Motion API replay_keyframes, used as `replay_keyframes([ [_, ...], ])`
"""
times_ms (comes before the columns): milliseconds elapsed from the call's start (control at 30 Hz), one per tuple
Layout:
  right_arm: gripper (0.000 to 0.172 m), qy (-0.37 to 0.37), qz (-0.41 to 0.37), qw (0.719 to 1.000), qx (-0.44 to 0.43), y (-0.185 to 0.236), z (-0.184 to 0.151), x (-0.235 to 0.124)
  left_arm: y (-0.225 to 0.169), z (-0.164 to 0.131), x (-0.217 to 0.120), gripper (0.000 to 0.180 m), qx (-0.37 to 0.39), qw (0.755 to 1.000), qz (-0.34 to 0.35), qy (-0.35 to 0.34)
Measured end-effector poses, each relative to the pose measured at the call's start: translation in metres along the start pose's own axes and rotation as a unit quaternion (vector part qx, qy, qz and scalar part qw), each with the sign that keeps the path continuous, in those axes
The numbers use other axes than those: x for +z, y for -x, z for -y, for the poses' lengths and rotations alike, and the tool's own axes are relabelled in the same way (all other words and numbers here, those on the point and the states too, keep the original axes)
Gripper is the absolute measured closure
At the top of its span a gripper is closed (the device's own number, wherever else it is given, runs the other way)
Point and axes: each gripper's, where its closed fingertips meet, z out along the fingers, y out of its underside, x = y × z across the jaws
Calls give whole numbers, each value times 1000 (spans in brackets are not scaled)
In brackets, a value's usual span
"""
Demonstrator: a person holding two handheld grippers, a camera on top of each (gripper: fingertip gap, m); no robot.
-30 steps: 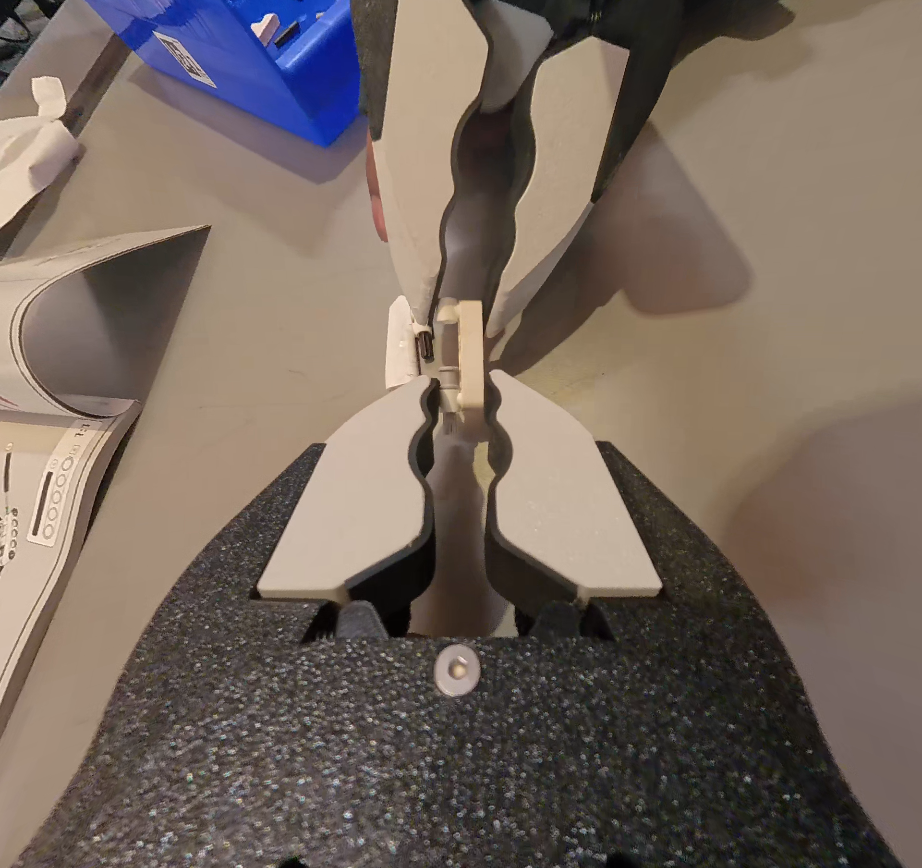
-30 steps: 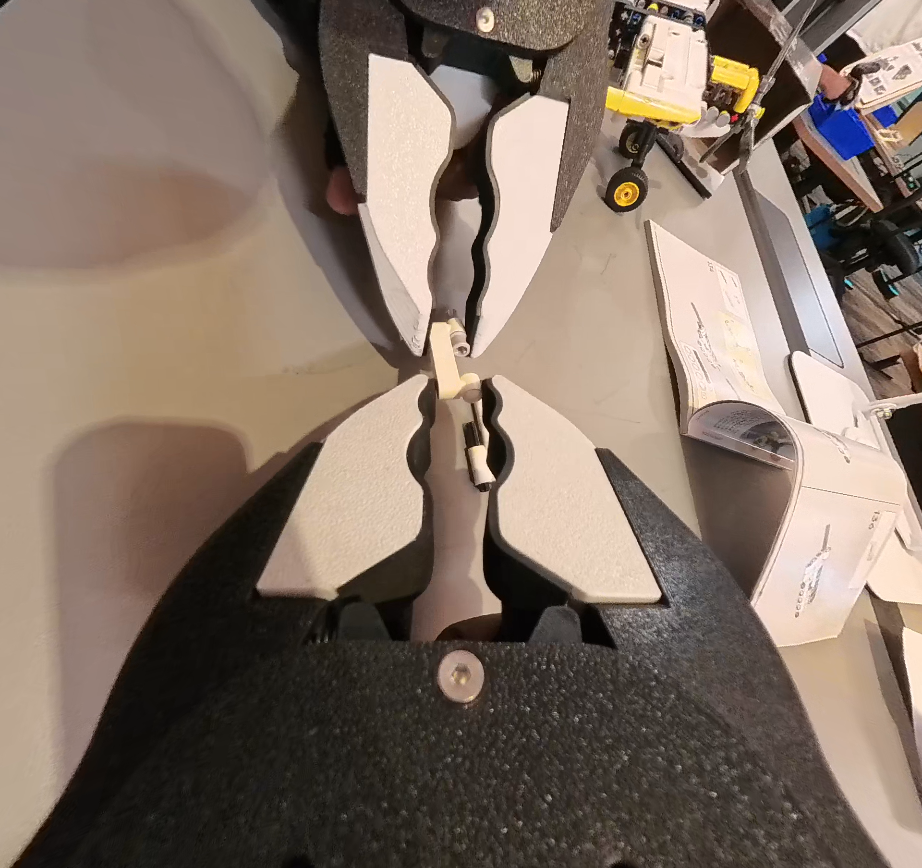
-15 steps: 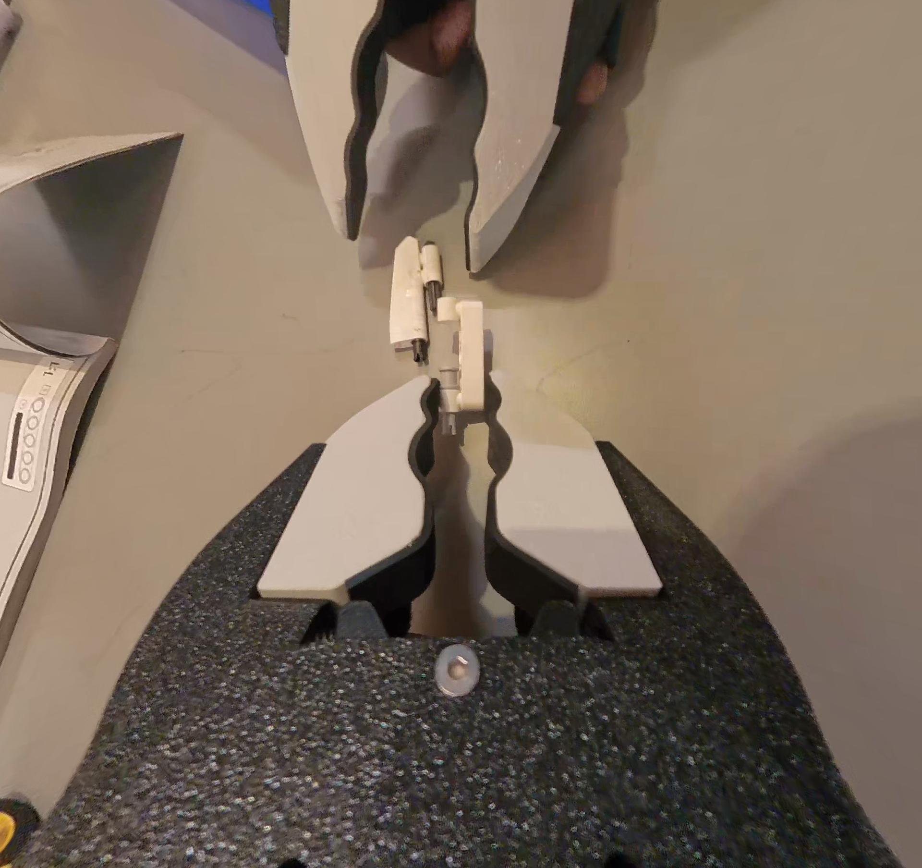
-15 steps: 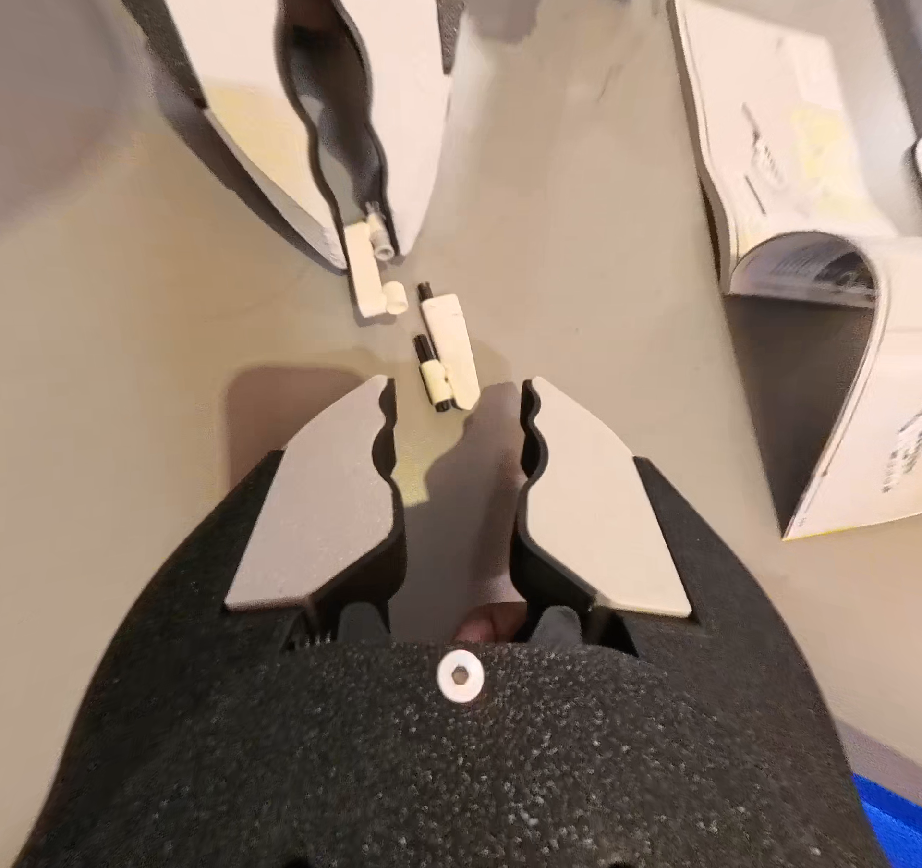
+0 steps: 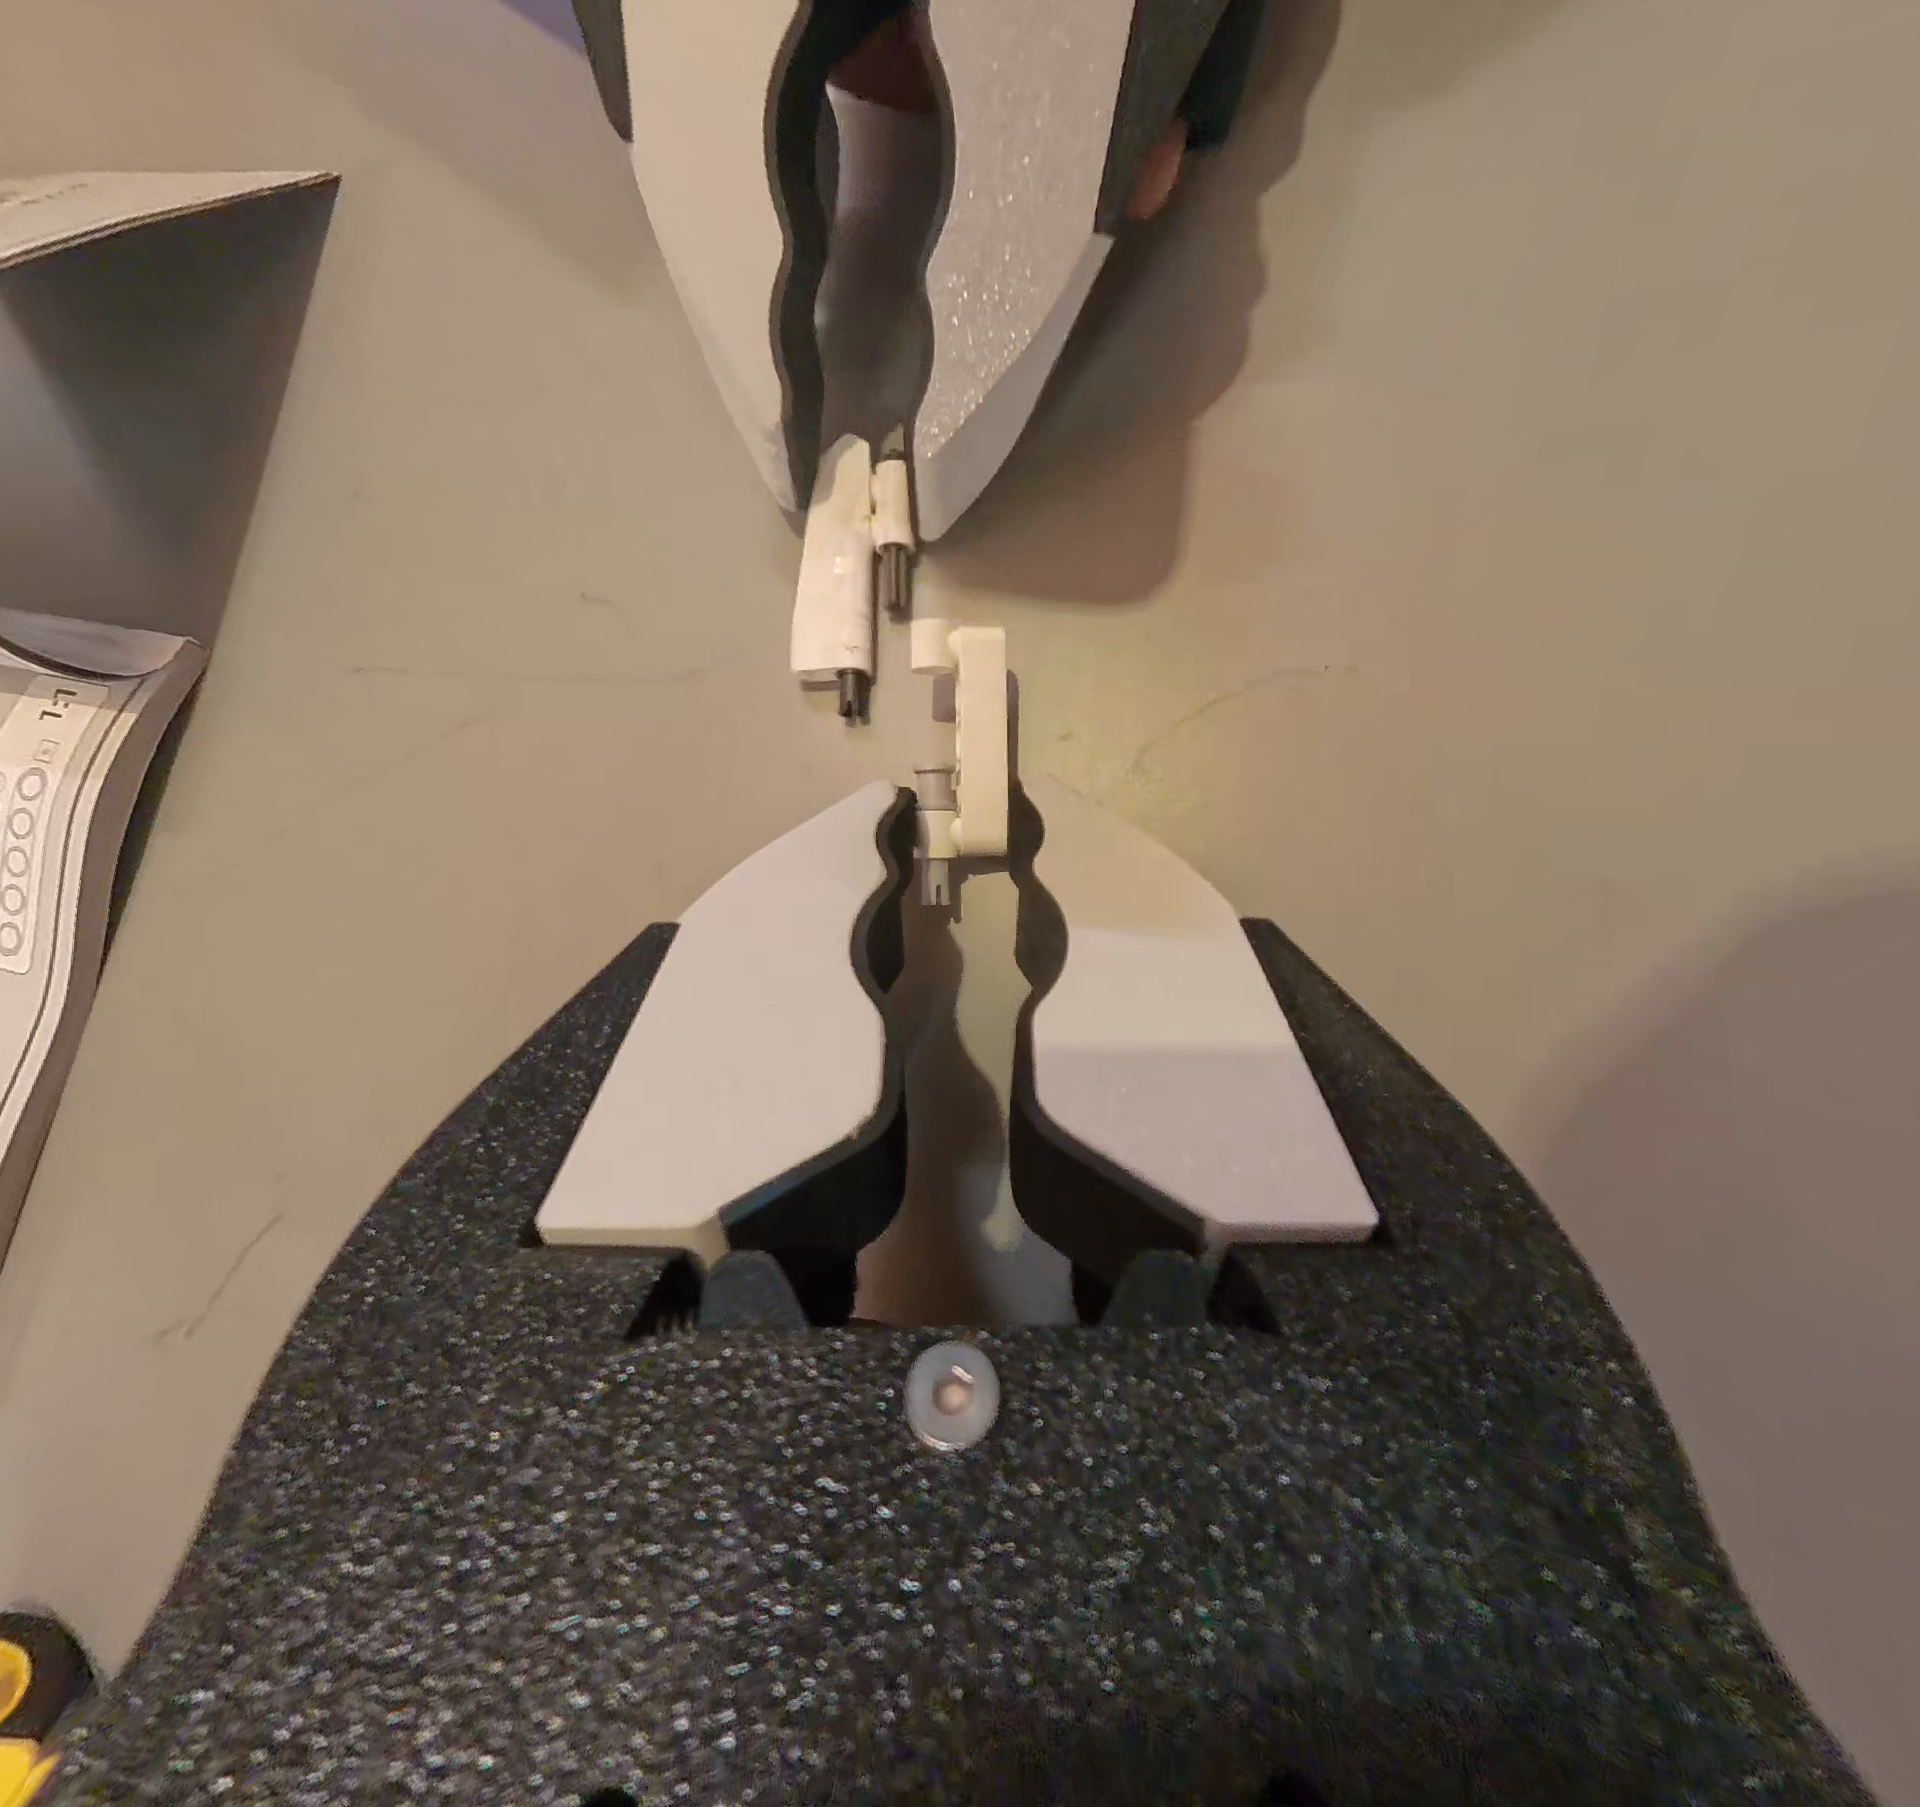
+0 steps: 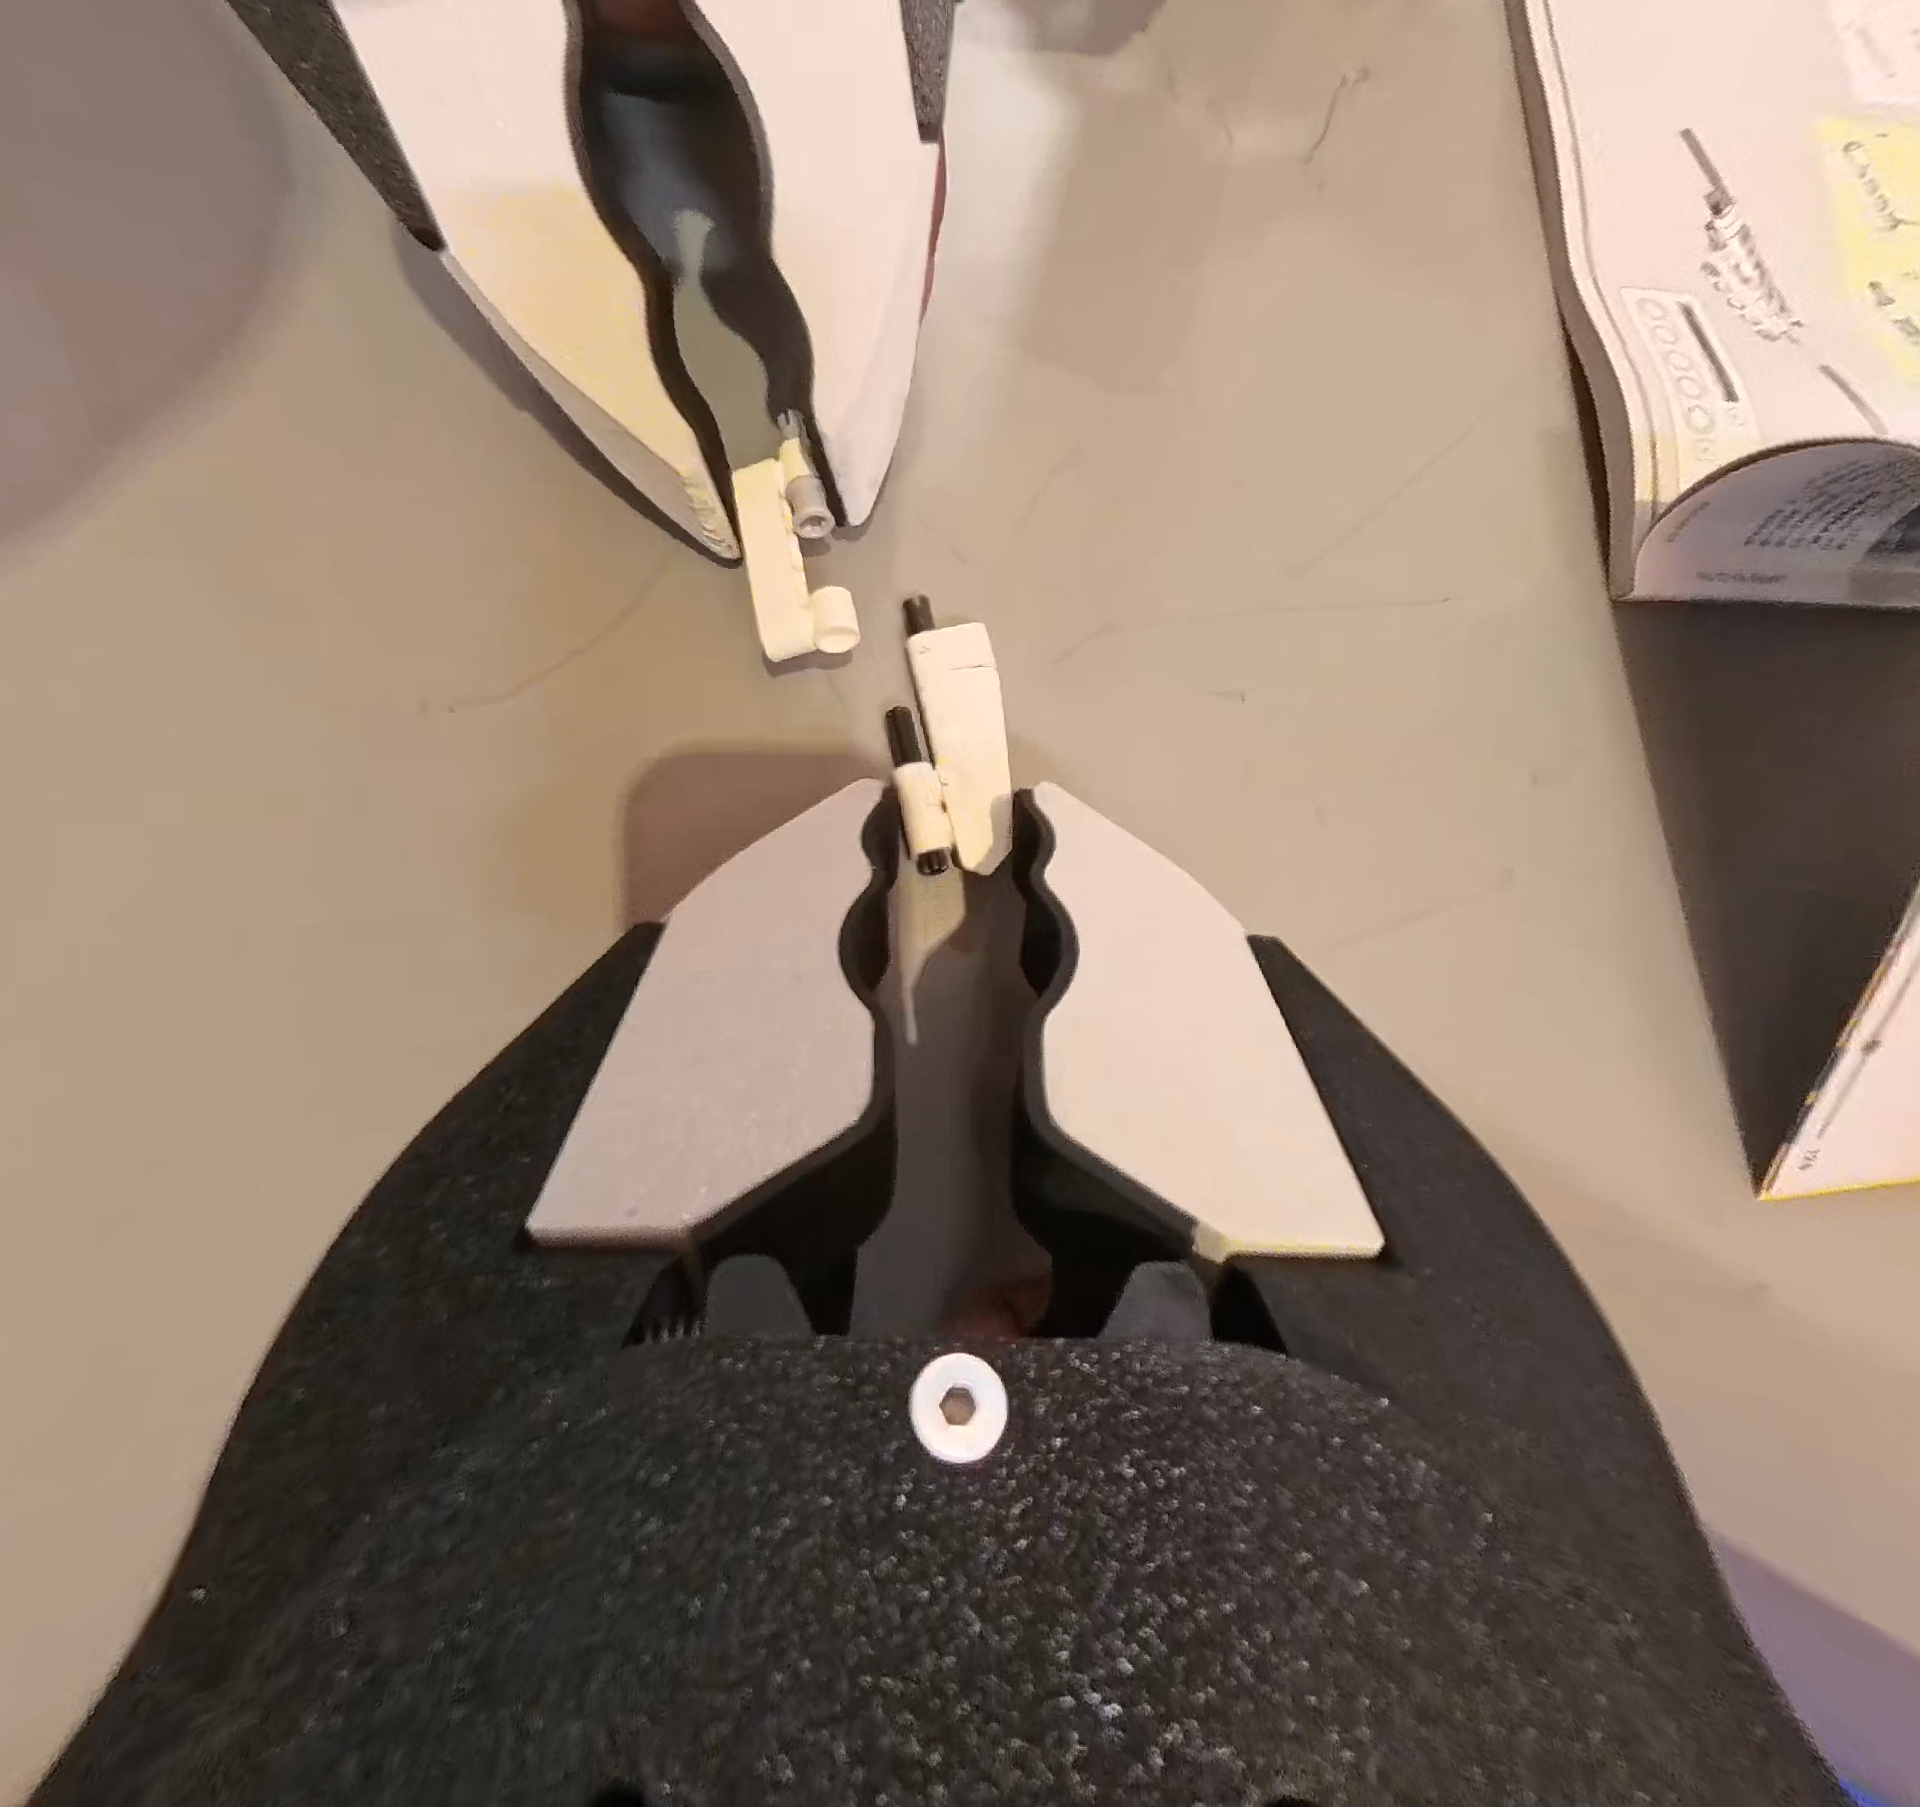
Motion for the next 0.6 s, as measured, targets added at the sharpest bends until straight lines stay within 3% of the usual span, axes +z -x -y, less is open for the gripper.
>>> replay_keyframes([
  [233, 151, -25, -50, 997, -57, 0, 14, -1, 4, -5, -2, 164, -19, 1000, -1, 13],
  [600, 151, -36, -58, 995, -68, 6, 19, 0, 3, -4, -1, 164, -17, 1000, -6, 7],
])
